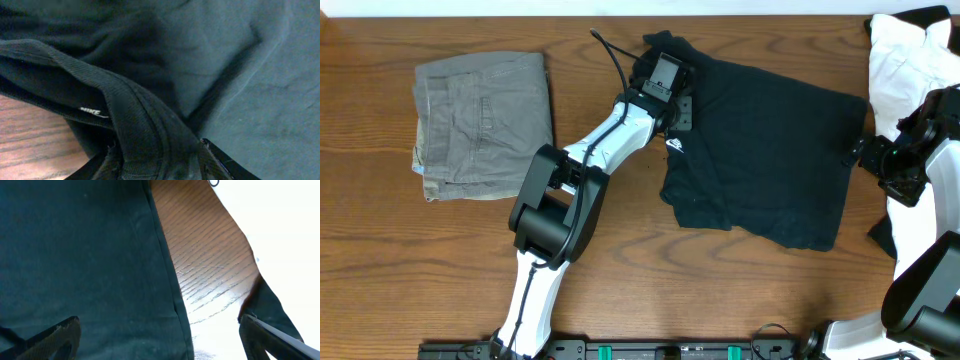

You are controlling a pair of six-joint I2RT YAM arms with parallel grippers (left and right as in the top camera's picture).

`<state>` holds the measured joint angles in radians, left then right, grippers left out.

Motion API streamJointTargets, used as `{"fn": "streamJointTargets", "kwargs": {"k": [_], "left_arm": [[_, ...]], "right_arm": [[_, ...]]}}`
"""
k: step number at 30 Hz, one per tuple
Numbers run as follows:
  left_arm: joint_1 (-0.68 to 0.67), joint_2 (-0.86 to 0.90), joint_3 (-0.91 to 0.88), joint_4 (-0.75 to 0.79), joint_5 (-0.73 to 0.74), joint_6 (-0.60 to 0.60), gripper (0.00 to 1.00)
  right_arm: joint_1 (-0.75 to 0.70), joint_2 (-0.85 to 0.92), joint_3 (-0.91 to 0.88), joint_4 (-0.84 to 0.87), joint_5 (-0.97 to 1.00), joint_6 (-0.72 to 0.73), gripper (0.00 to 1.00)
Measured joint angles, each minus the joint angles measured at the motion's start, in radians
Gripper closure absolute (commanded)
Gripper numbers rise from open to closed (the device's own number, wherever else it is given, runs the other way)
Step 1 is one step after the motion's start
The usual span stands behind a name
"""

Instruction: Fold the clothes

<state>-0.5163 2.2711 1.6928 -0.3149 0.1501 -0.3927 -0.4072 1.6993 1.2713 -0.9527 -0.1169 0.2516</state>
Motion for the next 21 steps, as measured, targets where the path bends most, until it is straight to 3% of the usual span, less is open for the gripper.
{"fn": "streamJointTargets", "kwargs": {"k": [19, 21], "left_arm": [[0.0, 0.013, 0.002, -0.084, 0.0, 0.0, 0.5], [-0.001, 0.014, 0.002, -0.082, 0.0, 0.0, 0.55]], "right_arm": [[0.0, 0.0, 0.0, 0.0, 0.0, 0.0, 0.01], [0.0, 0.0, 0.0, 0.0, 0.0, 0.0, 0.01]]}}
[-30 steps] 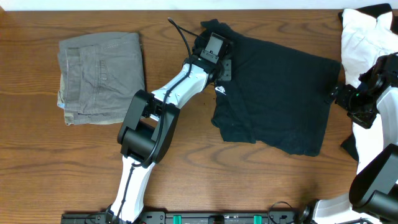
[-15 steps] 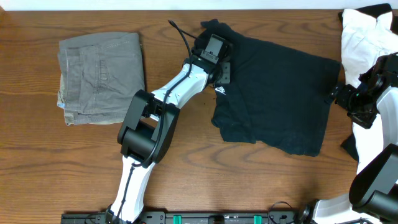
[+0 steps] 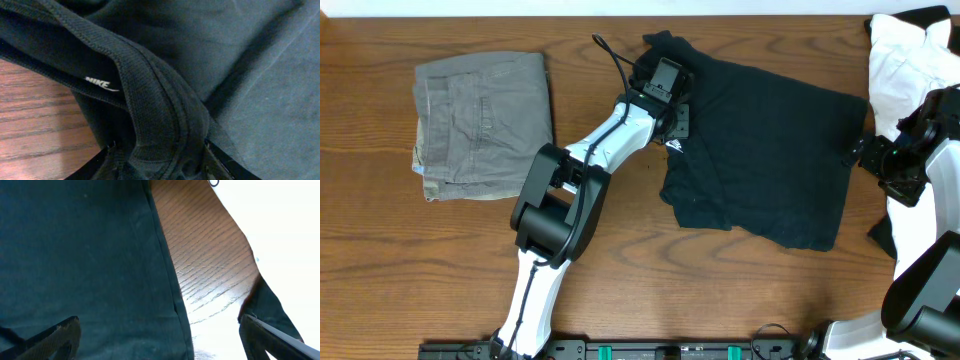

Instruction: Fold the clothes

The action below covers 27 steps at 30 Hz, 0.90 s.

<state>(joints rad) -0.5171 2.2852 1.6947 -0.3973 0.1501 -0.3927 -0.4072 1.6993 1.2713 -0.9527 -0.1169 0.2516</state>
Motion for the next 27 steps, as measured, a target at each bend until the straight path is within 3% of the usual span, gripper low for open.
{"fn": "streamJointTargets", "kwargs": {"k": [5, 9, 19, 27], "left_arm": [[0.0, 0.003, 0.0, 0.008, 0.0, -0.004, 0.7], [0.0, 0.004, 0.0, 0.008, 0.001, -0.002, 0.75], [-0.001, -0.017, 0.0, -0.002, 0.0, 0.003, 0.75], [0.014, -0.056, 0.0, -0.136, -0.039, 0.027, 0.77]], "right_arm": [[0.0, 0.0, 0.0, 0.0, 0.0, 0.0, 0.01], [0.0, 0.0, 0.0, 0.0, 0.0, 0.0, 0.01], [0.0, 0.0, 0.0, 0.0, 0.0, 0.0, 0.01], [0.0, 0.0, 0.0, 0.0, 0.0, 0.0, 0.01]]}}
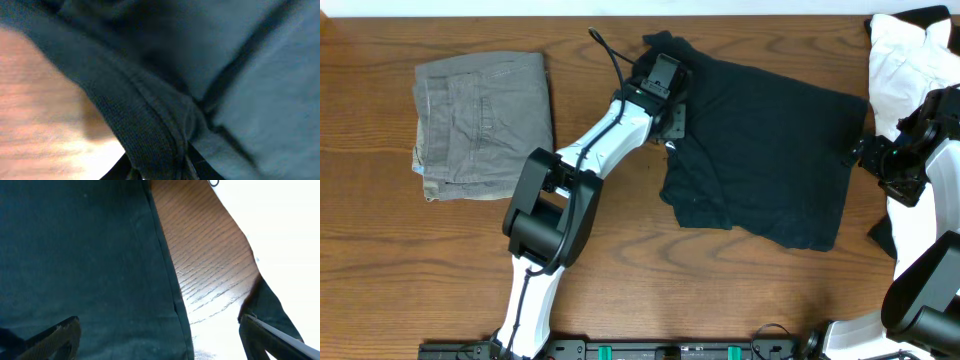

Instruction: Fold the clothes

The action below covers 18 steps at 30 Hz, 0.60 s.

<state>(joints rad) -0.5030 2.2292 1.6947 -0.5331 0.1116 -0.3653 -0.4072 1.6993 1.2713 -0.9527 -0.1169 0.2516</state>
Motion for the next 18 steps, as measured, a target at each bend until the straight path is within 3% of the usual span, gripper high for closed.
{"fn": "streamJointTargets", "kwargs": {"k": [12, 17, 18], "left_arm": [[0.132, 0.0, 0.0, -0.207, -0.015, 0.003, 0.8], [0.188, 0.0, 0.0, -0.306, -0.068, 0.003, 0.78], [0.197, 0.0, 0.0, -0.322, -0.086, 0.003, 0.74]], "right_arm": [[0.0, 0.0, 0.0, 0.0, 0.0, 0.0, 0.01], [0.0, 0.0, 0.0, 0.0, 0.0, 0.0, 0.01], [0.0, 0.0, 0.0, 0.0, 0.0, 0.0, 0.01]]}}
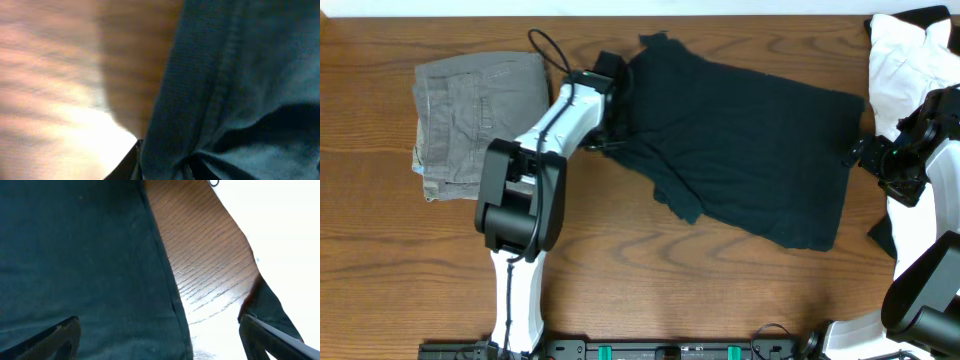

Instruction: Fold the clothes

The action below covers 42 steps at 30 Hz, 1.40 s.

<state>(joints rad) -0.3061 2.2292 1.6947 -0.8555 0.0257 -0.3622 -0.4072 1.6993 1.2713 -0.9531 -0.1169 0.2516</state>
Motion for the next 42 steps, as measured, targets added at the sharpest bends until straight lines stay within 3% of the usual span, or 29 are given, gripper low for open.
{"fn": "streamJointTargets", "kwargs": {"k": [8, 14, 21, 25, 30, 34, 39, 42], "left_arm": [[0.054, 0.0, 0.0, -0.039, -0.103, 0.046, 0.36], [0.059, -0.039, 0.0, -0.041, -0.115, 0.048, 0.33], [0.058, -0.232, 0.001, -0.067, -0.09, 0.048, 0.33], [0.058, -0.307, 0.013, -0.08, -0.048, 0.048, 0.38], [0.058, -0.304, 0.013, -0.103, 0.0, 0.043, 0.7], [0.058, -0.301, 0.008, -0.083, 0.084, 0.047, 0.79], [0.056, -0.301, 0.004, -0.002, 0.22, 0.057, 0.8], [0.046, -0.301, 0.003, 0.039, 0.27, 0.074, 0.8]], "right_arm": [[0.0, 0.0, 0.0, 0.0, 0.0, 0.0, 0.01], [0.0, 0.0, 0.0, 0.0, 0.0, 0.0, 0.01], [0.0, 0.0, 0.0, 0.0, 0.0, 0.0, 0.01], [0.0, 0.0, 0.0, 0.0, 0.0, 0.0, 0.01], [0.0, 0.0, 0.0, 0.0, 0.0, 0.0, 0.01], [0.0, 0.0, 0.0, 0.058, -0.001, 0.0, 0.01], [0.0, 0.0, -0.001, 0.118, -0.06, 0.003, 0.02], [0.002, 0.0, -0.001, 0.155, -0.119, -0.02, 0.4]]}}
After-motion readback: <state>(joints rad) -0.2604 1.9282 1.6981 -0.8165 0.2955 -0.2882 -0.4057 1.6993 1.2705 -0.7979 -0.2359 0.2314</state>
